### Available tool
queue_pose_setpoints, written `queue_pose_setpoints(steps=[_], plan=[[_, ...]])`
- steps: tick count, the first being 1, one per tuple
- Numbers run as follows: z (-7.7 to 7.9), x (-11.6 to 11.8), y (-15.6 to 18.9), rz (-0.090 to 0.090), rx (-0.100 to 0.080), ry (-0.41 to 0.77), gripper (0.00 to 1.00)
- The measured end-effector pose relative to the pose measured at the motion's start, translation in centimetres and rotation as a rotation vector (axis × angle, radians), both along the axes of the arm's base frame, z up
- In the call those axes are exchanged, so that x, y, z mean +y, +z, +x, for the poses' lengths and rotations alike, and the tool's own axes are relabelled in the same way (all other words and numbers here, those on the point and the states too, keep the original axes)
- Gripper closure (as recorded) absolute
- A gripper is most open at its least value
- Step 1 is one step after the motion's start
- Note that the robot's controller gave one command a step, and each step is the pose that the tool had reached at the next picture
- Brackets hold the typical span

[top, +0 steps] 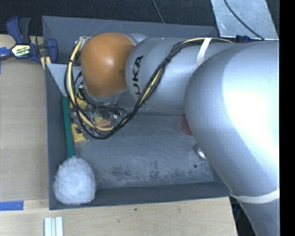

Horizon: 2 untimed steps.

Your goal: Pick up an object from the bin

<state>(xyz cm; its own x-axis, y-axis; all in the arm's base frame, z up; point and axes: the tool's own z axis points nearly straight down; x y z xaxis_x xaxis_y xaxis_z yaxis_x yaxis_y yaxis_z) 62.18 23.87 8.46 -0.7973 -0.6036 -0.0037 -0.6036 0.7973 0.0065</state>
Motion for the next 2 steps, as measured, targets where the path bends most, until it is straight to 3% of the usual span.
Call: queue_pose_setpoints(steps=[2], plan=[[0.34, -0.36, 0.58, -0.002, -0.019, 0.182, 1.00]])
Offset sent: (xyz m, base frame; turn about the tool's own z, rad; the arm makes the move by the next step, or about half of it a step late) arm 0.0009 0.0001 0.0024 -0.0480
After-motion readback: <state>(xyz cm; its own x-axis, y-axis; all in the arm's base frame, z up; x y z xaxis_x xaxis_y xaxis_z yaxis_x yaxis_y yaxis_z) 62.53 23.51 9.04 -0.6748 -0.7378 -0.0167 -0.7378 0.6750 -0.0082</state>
